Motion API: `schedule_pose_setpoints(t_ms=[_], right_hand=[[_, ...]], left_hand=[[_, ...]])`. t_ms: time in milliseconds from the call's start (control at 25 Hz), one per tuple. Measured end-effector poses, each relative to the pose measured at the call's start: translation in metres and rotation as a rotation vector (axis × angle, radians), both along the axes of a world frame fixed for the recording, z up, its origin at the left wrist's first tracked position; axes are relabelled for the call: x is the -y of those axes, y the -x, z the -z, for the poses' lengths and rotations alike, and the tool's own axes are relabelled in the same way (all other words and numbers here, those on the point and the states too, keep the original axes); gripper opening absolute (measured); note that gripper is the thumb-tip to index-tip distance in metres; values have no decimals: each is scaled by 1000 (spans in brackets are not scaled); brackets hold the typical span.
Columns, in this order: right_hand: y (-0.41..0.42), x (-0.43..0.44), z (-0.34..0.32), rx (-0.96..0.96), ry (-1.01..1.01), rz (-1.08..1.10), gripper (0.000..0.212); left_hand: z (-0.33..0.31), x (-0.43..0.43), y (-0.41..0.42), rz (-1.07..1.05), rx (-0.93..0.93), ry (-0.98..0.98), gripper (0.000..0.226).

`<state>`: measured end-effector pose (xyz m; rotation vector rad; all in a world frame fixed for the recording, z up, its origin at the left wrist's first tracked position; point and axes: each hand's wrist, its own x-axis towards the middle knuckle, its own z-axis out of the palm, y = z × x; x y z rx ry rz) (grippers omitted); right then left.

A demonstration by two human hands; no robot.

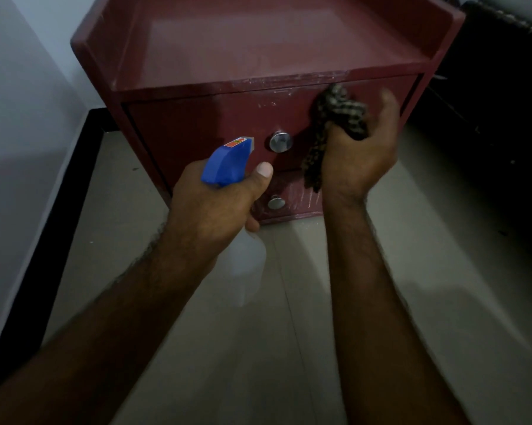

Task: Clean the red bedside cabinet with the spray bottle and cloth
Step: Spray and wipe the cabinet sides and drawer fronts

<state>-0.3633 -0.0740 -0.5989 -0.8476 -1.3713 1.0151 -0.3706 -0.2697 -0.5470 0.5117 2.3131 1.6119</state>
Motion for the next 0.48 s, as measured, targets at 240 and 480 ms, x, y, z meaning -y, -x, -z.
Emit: schedule_pose_setpoints(t_ms=[240, 480], right_hand=[[-13, -23, -2, -206, 93, 41, 68], [9, -4, -23, -161, 0, -27, 77]], left_hand=[[-9, -2, -5, -22, -67, -63, 22], [-8, -5, -7, -12, -83, -57, 25]])
